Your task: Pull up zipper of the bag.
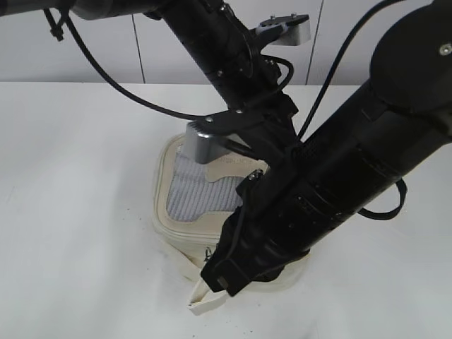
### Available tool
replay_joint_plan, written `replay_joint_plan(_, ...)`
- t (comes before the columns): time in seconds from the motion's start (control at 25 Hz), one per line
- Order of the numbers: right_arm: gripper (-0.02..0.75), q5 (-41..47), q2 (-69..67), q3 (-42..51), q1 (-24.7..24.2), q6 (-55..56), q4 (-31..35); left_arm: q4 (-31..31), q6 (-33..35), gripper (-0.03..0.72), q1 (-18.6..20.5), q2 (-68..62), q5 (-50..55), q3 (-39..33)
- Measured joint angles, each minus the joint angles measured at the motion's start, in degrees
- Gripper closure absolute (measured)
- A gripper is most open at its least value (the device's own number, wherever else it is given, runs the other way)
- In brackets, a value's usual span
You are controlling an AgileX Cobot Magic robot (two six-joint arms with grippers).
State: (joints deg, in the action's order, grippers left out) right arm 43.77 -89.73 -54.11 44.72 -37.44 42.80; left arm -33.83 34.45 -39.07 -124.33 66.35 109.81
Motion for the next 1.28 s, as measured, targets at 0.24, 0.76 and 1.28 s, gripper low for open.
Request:
replay_joint_plan(0.24,0.541,0.82,0.68,-0.36,0.20,8.14,-2.21,0.00,-0.12,0.615,0.00,0.00,-0.04,0.00)
replay_joint_plan(0.76,0.120,2.17,10.86,-0.46,-3.58,30.94,-28.16,0.67,-0.36,0.352,0.36,2.46,-0.54,0.06)
replay_joint_plan(1.28,0.150,2.22,11.59,-2.83,-31.40,32.04,-31.58,20.32,-15.57,0.319,7.54,12.32,-3.40,0.06)
